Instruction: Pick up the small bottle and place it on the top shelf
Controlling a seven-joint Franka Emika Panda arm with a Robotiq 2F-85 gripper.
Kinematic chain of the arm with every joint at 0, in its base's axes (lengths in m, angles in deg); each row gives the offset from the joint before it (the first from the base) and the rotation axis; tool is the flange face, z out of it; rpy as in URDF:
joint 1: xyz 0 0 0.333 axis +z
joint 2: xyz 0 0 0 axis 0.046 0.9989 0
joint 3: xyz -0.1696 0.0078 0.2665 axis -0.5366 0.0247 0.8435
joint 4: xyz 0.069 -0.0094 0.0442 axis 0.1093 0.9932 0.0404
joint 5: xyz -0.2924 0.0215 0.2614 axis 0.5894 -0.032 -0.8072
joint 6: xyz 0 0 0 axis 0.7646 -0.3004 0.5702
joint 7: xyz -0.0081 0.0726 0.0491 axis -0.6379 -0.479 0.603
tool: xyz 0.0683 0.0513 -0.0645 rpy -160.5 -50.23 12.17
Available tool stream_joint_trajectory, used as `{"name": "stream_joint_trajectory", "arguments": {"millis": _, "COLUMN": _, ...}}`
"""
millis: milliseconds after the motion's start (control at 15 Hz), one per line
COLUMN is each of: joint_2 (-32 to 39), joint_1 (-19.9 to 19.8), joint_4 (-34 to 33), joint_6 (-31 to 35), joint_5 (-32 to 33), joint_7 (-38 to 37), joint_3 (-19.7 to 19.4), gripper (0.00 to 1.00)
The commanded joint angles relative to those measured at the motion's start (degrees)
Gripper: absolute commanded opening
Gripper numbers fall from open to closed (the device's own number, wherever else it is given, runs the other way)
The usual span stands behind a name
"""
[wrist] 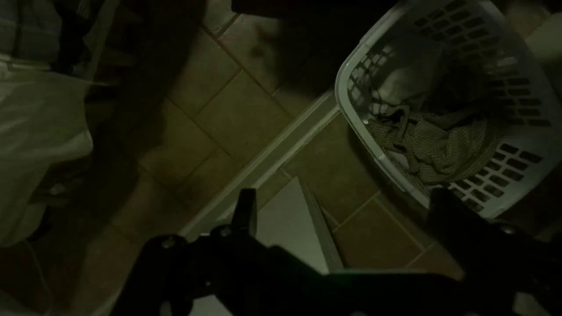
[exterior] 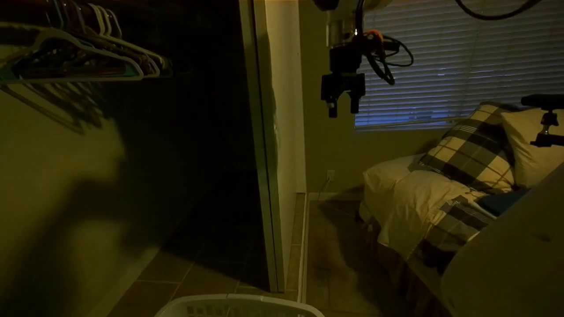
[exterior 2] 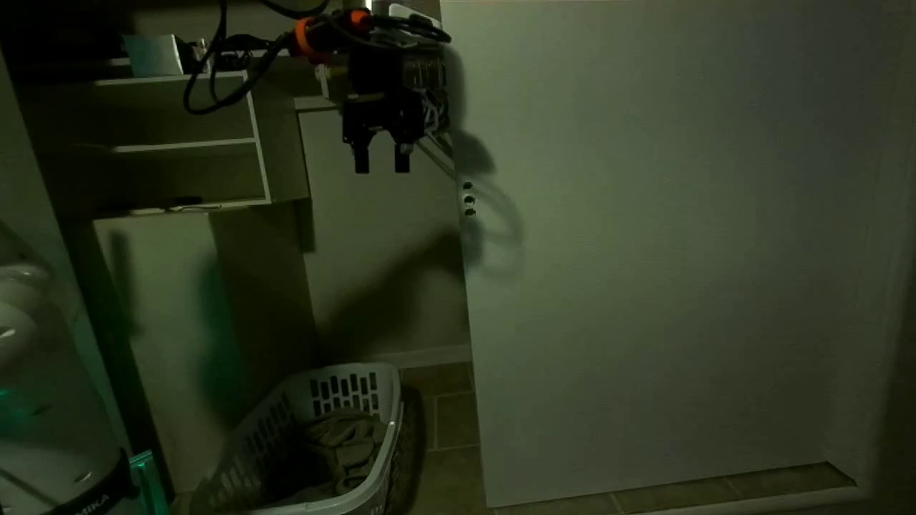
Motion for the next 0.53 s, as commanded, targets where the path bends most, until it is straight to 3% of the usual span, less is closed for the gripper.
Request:
{"name": "stream_joint_trajectory", "arguments": {"millis": 0, "joint_2": -9.1, "joint_1": 3.7, "joint_4": 3.1, "joint_6": -1.1, "joint_5": -0.5, "joint_7": 3.0, "joint_3": 3.8, "gripper": 1.00}}
{"name": "stream_joint_trajectory", "arguments": {"millis": 467, "joint_2": -18.4, "joint_1": 15.2, "joint_4": 2.9, "joint_6": -1.6, "joint_5": -6.6, "joint_7": 4.9, "joint_3": 10.7, "gripper": 1.00}}
